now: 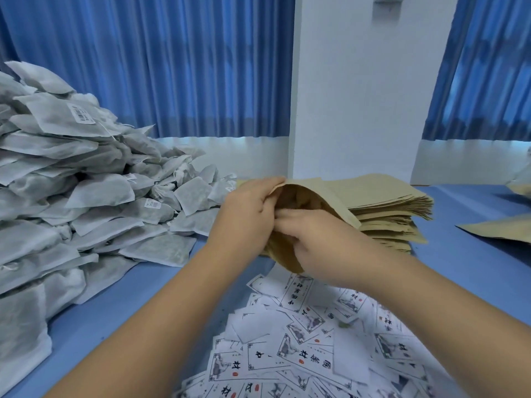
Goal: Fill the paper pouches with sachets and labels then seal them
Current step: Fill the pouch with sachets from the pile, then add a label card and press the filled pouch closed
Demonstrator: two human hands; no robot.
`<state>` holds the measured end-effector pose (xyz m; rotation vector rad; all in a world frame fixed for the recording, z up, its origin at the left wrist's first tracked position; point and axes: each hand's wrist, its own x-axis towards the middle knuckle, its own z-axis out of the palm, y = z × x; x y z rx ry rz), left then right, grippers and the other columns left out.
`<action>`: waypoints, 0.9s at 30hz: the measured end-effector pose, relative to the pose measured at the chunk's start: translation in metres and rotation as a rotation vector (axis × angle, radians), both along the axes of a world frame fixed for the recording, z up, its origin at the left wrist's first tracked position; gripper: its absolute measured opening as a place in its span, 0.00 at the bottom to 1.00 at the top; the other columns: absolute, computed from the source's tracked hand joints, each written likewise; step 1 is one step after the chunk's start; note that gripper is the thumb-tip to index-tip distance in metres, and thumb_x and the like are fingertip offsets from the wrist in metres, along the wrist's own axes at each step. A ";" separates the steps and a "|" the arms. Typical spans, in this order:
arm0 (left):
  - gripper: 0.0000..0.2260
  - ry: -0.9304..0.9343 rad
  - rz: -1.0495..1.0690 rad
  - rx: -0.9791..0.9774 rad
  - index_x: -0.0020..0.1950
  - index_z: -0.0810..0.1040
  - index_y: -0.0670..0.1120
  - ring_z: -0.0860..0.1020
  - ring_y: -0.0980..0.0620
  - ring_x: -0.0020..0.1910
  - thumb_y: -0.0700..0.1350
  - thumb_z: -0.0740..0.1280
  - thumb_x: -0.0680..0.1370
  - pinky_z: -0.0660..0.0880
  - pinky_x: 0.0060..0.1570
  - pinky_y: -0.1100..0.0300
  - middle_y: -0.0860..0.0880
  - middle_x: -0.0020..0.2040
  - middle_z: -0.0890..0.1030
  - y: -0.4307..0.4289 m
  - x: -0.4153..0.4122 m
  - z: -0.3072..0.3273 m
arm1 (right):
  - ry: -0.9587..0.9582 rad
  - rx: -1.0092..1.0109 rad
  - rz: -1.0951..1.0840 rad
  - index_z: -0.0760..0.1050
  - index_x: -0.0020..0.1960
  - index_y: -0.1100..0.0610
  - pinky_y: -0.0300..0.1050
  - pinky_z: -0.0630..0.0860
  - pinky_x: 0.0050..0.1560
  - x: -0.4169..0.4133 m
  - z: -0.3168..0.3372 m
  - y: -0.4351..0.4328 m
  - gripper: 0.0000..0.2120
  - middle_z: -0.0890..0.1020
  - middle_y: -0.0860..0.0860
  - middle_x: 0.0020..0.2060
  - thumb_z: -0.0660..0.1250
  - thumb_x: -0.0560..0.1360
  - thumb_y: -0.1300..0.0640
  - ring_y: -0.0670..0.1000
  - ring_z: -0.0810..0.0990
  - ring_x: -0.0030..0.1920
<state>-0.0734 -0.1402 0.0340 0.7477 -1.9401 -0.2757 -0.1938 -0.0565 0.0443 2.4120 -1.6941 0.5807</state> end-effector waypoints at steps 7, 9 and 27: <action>0.14 -0.084 -0.049 0.065 0.64 0.78 0.50 0.73 0.54 0.60 0.42 0.61 0.81 0.57 0.50 0.83 0.50 0.60 0.79 -0.003 -0.001 0.002 | -0.223 0.027 -0.038 0.82 0.51 0.50 0.30 0.70 0.46 -0.020 -0.046 0.053 0.09 0.80 0.36 0.42 0.64 0.77 0.58 0.34 0.74 0.45; 0.14 -0.095 -0.062 0.085 0.65 0.78 0.52 0.72 0.54 0.61 0.43 0.61 0.81 0.59 0.52 0.77 0.50 0.60 0.79 -0.002 -0.001 0.002 | -0.198 0.043 -0.157 0.81 0.49 0.49 0.41 0.73 0.49 -0.024 -0.065 0.056 0.09 0.79 0.40 0.43 0.62 0.78 0.51 0.39 0.73 0.46; 0.14 -0.286 -0.122 0.100 0.65 0.77 0.57 0.70 0.59 0.62 0.46 0.62 0.81 0.61 0.57 0.67 0.57 0.61 0.77 -0.001 0.010 0.012 | 0.062 -0.249 -0.201 0.71 0.28 0.54 0.40 0.67 0.30 0.002 -0.068 0.064 0.09 0.73 0.46 0.25 0.67 0.66 0.56 0.50 0.71 0.30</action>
